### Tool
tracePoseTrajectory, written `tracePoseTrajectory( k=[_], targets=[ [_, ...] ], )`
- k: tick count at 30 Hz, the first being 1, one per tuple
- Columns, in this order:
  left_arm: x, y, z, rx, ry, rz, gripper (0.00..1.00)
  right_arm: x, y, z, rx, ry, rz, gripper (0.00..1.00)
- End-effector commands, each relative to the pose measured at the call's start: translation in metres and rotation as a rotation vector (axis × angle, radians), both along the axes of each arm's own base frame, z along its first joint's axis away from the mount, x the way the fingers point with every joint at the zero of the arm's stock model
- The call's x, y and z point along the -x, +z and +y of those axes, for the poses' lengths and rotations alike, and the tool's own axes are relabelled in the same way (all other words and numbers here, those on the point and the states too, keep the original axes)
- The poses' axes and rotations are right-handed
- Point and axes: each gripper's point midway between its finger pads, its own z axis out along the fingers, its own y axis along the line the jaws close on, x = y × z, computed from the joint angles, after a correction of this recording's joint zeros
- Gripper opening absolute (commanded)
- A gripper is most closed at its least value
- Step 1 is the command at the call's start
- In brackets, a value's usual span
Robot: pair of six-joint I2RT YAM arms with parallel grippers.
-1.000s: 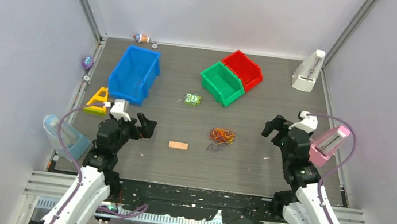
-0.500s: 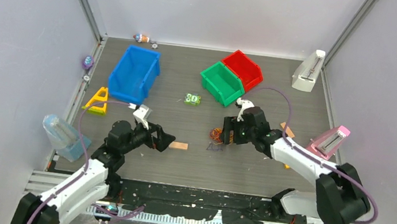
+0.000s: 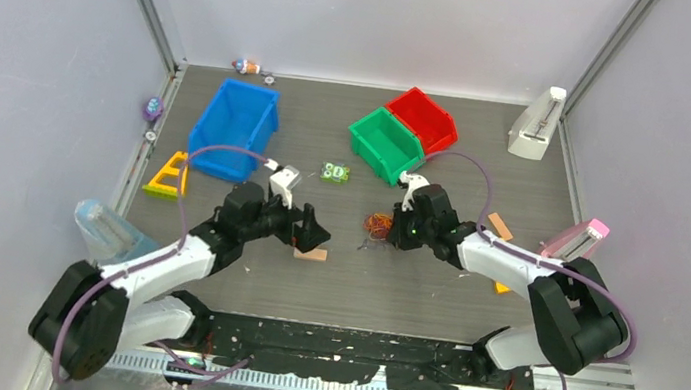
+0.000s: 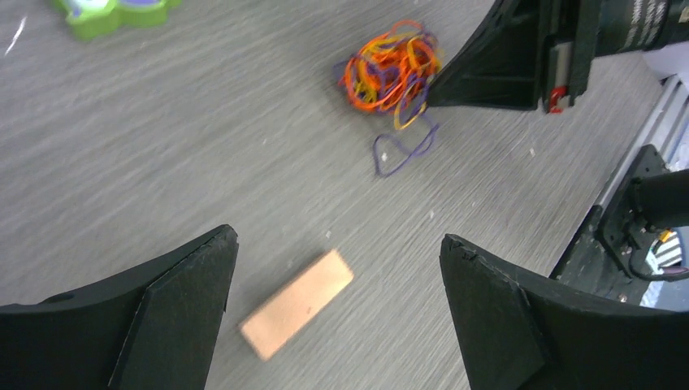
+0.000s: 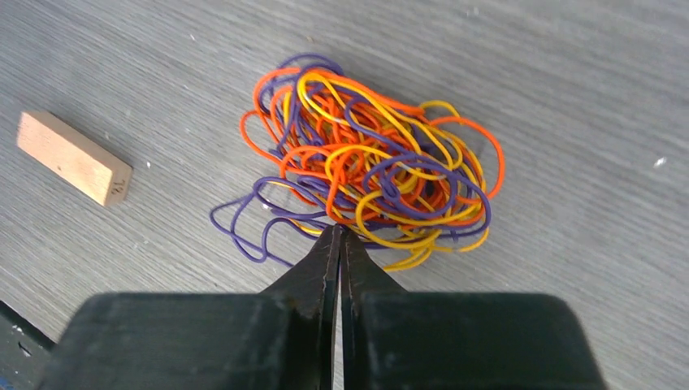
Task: Untangle the cables
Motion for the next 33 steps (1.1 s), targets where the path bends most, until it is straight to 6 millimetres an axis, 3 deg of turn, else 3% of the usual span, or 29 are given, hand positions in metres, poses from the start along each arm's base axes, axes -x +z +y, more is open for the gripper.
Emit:
tracePoseTrajectory(
  k=[1,8,12,14,15,17,19,20,24,28,30,33],
  targets=[
    [-0.023,0.035,-0.036,0.032,-0.078,-0.054,0.96,-0.017,0.026,0.018,-0.091,0.055,-0.152,0.05],
    [-0.046,0.032,-0.079,0.121,-0.167,0.029,0.95,-0.008,0.052,0.035,-0.269,0.124,-0.281,0.05],
    [-0.049,0.022,-0.090,0.159,-0.197,0.064,0.94,-0.003,0.046,0.037,-0.280,0.138,-0.254,0.05],
    [-0.052,0.017,-0.090,0.140,-0.188,0.089,0.93,-0.002,0.044,0.040,-0.282,0.154,-0.235,0.18],
    [-0.052,0.014,-0.090,0.127,-0.185,0.094,0.93,-0.003,0.046,0.041,-0.282,0.155,-0.238,0.36],
    [-0.056,0.011,-0.089,0.102,-0.167,0.101,0.92,-0.004,0.050,0.037,-0.273,0.141,-0.256,0.53],
    [-0.059,0.006,-0.089,0.077,-0.159,0.109,0.91,-0.007,0.057,0.027,-0.258,0.095,-0.301,0.62],
    [-0.060,0.004,-0.090,0.067,-0.157,0.117,0.90,-0.009,0.054,0.018,-0.231,0.053,-0.316,0.64],
    [-0.060,-0.003,-0.099,0.034,-0.169,0.141,0.85,-0.015,0.074,-0.009,-0.209,-0.074,-0.428,0.73],
    [-0.061,-0.008,-0.099,-0.002,-0.163,0.150,0.83,-0.030,0.070,-0.037,-0.163,-0.216,-0.433,0.78],
    [-0.062,-0.011,-0.097,-0.023,-0.153,0.156,0.83,-0.038,0.059,-0.042,-0.165,-0.240,-0.375,0.78],
    [-0.062,-0.016,-0.095,-0.043,-0.145,0.176,0.83,-0.040,0.040,-0.032,-0.198,-0.196,-0.245,0.75]
  ],
)
